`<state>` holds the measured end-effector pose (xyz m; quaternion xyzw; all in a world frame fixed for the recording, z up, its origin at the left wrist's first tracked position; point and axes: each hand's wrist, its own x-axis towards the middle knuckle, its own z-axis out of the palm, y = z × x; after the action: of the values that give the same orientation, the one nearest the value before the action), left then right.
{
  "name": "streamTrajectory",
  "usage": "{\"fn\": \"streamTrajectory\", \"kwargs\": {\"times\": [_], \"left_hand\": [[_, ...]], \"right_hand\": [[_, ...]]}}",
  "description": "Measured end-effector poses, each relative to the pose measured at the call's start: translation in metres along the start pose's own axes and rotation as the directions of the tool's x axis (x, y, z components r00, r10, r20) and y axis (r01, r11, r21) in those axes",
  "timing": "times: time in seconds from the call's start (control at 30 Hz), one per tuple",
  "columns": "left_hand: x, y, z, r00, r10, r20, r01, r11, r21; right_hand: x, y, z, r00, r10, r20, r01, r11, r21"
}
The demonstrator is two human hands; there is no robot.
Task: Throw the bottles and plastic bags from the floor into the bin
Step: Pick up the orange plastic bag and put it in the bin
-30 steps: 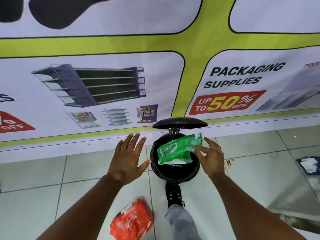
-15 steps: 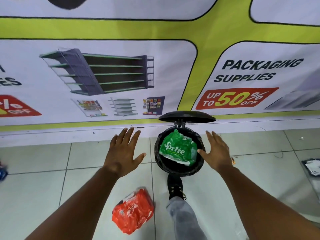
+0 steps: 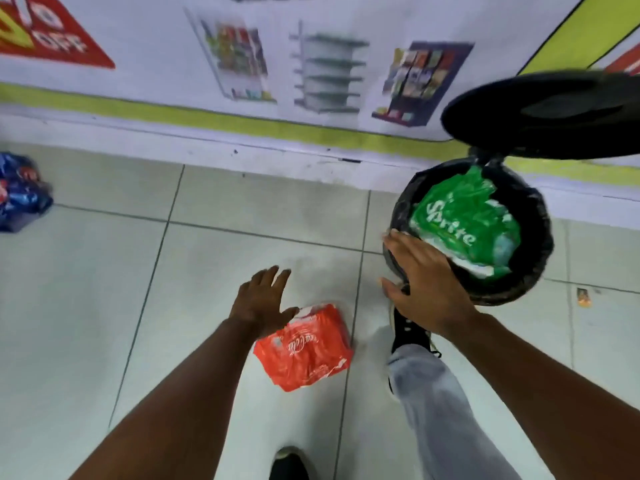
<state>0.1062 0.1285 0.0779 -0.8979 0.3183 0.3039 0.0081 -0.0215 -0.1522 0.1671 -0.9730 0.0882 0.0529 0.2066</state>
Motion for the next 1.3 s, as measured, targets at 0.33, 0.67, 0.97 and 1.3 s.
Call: {"fn": "streamTrajectory", "kwargs": {"times": [0.33, 0.67, 0.97, 1.3], "left_hand": [[0.032, -0.015, 0.156, 0.989, -0.047, 0.139, 0.053, 0.998, -0.038], [0.047, -0.020, 0.204, 0.966, -0.164, 0.198, 0.163, 0.986, 0.022], [0.007, -0.008, 0.152, 0.979, -0.045, 0.200, 0.048, 0.999, -0.011], [0.048, 0.030, 0.178, 0.975, 0.113, 0.193, -0.115, 0.993, 0.001]], "right_hand": [[0.029, -0.003, 0.133, 0.969, -0.151, 0.195, 0.160, 0.987, -0.031], [0.043, -0.008, 0.175, 0.949, -0.177, 0.260, 0.181, 0.984, 0.009], [0.044, -0.032, 0.114, 0.960, -0.145, 0.242, 0.139, 0.989, 0.040], [0.044, -0.013, 0.158, 0.936, -0.155, 0.317, 0.164, 0.986, -0.001]]}}
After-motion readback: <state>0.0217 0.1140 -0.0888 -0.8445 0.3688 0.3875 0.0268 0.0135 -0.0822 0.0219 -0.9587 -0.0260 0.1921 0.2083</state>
